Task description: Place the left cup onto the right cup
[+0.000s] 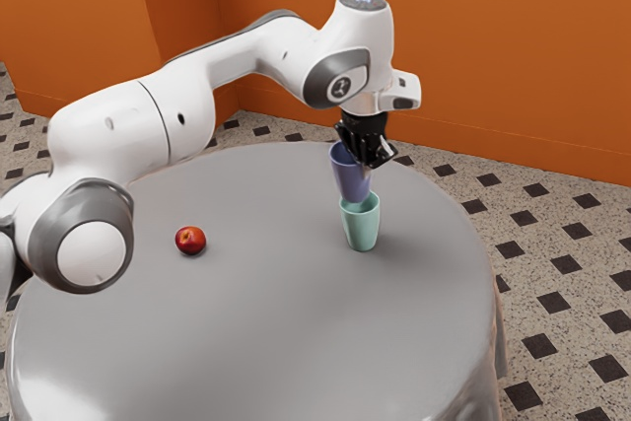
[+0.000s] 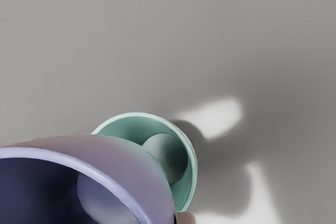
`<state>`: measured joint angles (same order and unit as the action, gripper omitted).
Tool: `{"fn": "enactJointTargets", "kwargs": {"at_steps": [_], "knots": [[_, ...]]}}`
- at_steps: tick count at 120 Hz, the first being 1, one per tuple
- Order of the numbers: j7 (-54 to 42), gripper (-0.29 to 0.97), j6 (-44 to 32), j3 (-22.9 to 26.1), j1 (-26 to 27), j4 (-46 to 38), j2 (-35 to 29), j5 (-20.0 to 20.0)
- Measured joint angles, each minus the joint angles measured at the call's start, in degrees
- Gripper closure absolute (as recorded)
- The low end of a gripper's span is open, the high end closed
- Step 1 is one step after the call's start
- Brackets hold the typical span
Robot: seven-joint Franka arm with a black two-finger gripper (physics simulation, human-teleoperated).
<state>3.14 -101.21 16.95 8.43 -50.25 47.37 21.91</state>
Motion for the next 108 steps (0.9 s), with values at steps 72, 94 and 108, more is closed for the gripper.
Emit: {"fn": "enactJointTargets", "kwargs": {"at_steps": [72, 94, 108], "knots": [[-0.6, 0.66, -2.4, 1.3, -0.6, 0.0, 2.9, 1.6], [-0.7, 0.35, -2.4, 1.3, -0.6, 0.0, 2.7, 1.5], [-0.7, 0.25, -2.2, 1.4, -0.6, 0.0, 1.7, 1.4]]}}
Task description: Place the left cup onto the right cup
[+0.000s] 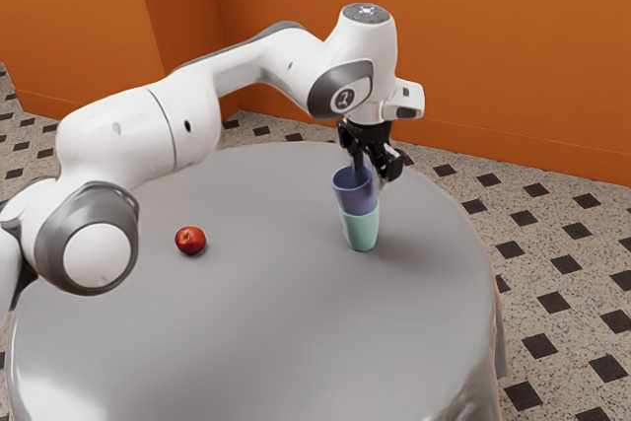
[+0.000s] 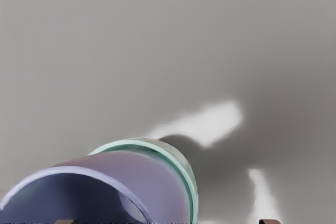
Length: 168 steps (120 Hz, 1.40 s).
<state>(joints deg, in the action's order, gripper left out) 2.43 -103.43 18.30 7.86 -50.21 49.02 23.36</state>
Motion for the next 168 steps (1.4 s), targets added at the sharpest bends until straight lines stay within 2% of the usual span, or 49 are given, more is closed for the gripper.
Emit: {"fn": "enactJointTargets", "kwargs": {"at_steps": [24, 51, 71, 93, 121, 137, 168], "knots": [[0.2, 0.14, 0.6, -0.2, 0.2, -1.9, -6.1, -0.6], [0.3, 0.05, 0.8, -1.3, -0.6, -12.9, -16.3, -3.9], [0.3, 0.02, 0.9, -6.0, 0.0, -24.4, -26.3, -8.9], [0.3, 0.01, 4.6, -12.2, 1.8, -29.5, -33.1, -13.5], [0.4, 0.00, 7.5, -20.2, 5.2, -38.0, -42.4, -16.6], [0.4, 0.00, 8.8, -23.0, 5.0, -40.2, -45.1, -17.9], [0.5, 0.00, 11.1, -25.1, 3.5, -41.2, -47.0, -19.4]]}}
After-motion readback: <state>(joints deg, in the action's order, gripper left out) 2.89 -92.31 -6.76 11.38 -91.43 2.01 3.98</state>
